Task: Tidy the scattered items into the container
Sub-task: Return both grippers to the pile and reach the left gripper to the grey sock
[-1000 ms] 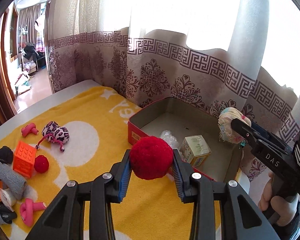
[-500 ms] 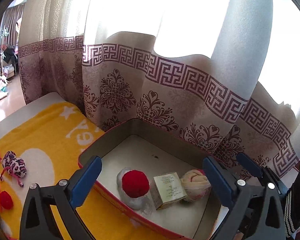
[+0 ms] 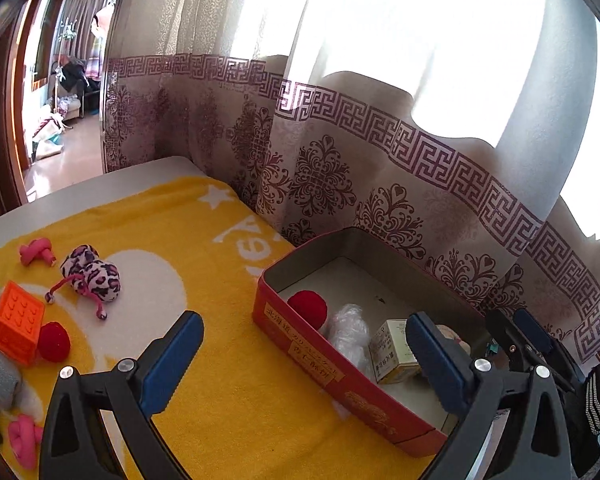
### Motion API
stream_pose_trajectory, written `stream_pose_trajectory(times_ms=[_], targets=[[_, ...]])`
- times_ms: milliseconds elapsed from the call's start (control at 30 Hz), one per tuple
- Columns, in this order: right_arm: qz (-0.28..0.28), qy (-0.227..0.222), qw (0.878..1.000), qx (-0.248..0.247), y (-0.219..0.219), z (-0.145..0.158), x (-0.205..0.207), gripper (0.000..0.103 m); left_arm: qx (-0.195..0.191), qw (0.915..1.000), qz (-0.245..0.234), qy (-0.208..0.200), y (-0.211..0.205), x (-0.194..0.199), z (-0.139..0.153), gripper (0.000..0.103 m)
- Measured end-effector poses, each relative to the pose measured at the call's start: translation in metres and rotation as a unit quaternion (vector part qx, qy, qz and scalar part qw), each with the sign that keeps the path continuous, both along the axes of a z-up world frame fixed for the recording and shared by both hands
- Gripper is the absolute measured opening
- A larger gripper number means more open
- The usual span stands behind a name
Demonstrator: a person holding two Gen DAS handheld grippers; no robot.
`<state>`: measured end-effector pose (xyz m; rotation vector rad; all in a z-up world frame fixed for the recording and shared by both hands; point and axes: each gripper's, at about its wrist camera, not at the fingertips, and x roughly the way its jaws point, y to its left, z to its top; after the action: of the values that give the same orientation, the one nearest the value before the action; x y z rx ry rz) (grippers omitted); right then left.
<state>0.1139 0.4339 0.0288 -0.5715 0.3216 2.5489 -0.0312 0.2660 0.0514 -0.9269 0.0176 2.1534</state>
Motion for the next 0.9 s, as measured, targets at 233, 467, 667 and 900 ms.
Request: stream_pose_trajectory(times_ms=[233, 467, 667, 900], targets=[[0.011, -0.004, 1.000, 0.002, -0.008, -0.003, -0.005, 0.079, -0.037, 0.9980, 0.046, 0.021, -0.042, -0.001, -0.010, 0.103], [0.039, -0.007, 0.999, 0.012, -0.029, -0.001, -0.012, 0.079, -0.031, 0.9927, 0.116, -0.010, -0.105, -0.016, -0.025, 0.103], [0.097, -0.012, 0.995, 0.016, -0.058, 0.005, -0.027, 0.080, -0.022, 0.9827, 0.184, -0.010, -0.166, -0.023, -0.024, 0.103], [0.180, -0.020, 0.983, -0.012, -0.094, 0.008, -0.053, 0.080, -0.012, 0.9662, 0.257, -0.009, -0.241, -0.025, -0.023, 0.103]])
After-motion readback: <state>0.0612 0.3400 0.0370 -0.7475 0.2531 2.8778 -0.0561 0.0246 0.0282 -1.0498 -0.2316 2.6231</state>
